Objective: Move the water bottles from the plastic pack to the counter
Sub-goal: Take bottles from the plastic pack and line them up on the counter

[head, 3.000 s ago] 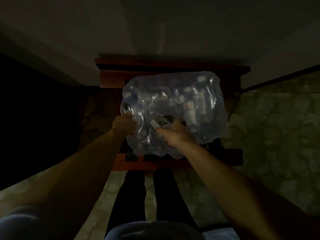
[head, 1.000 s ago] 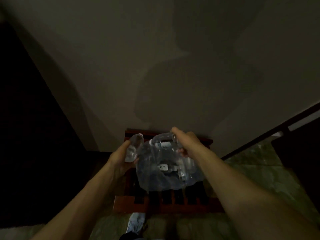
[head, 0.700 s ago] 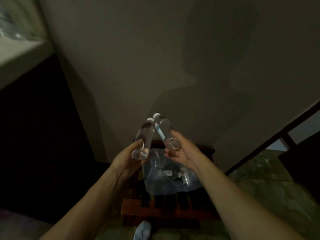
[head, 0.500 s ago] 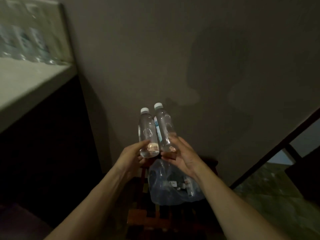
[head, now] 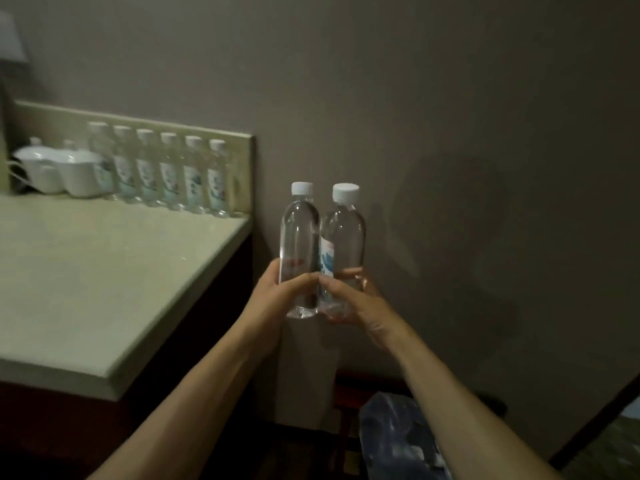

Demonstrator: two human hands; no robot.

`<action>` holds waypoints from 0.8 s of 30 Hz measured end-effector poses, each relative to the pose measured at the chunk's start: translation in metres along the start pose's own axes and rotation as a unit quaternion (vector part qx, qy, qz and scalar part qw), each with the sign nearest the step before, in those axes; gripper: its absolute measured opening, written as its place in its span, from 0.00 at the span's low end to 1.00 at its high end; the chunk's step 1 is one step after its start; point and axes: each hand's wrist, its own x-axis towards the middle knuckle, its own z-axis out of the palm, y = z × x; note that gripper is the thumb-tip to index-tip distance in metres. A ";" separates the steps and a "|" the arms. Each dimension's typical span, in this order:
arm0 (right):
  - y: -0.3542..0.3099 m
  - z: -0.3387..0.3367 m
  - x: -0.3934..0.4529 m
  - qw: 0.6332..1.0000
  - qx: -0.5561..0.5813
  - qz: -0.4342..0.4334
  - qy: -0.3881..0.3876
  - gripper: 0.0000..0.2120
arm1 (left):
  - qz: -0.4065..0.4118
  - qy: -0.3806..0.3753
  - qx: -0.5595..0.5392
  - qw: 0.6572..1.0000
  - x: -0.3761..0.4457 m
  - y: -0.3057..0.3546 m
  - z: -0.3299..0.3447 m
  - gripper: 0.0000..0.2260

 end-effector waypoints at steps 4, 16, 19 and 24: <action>-0.005 0.072 0.020 0.998 -0.011 -0.046 0.033 0.37 | 0.033 0.004 0.001 0.999 0.005 0.033 -0.060 0.19; -0.020 0.224 0.073 0.996 0.016 -0.050 -0.076 0.21 | 0.072 0.105 0.059 0.990 0.020 0.089 -0.212 0.26; -0.019 0.253 0.098 0.994 0.001 -0.062 -0.093 0.22 | 0.087 0.132 0.084 0.984 0.034 0.093 -0.244 0.23; -0.007 0.297 0.151 0.989 -0.011 -0.051 -0.140 0.24 | 0.093 0.127 0.145 0.977 0.063 0.107 -0.295 0.18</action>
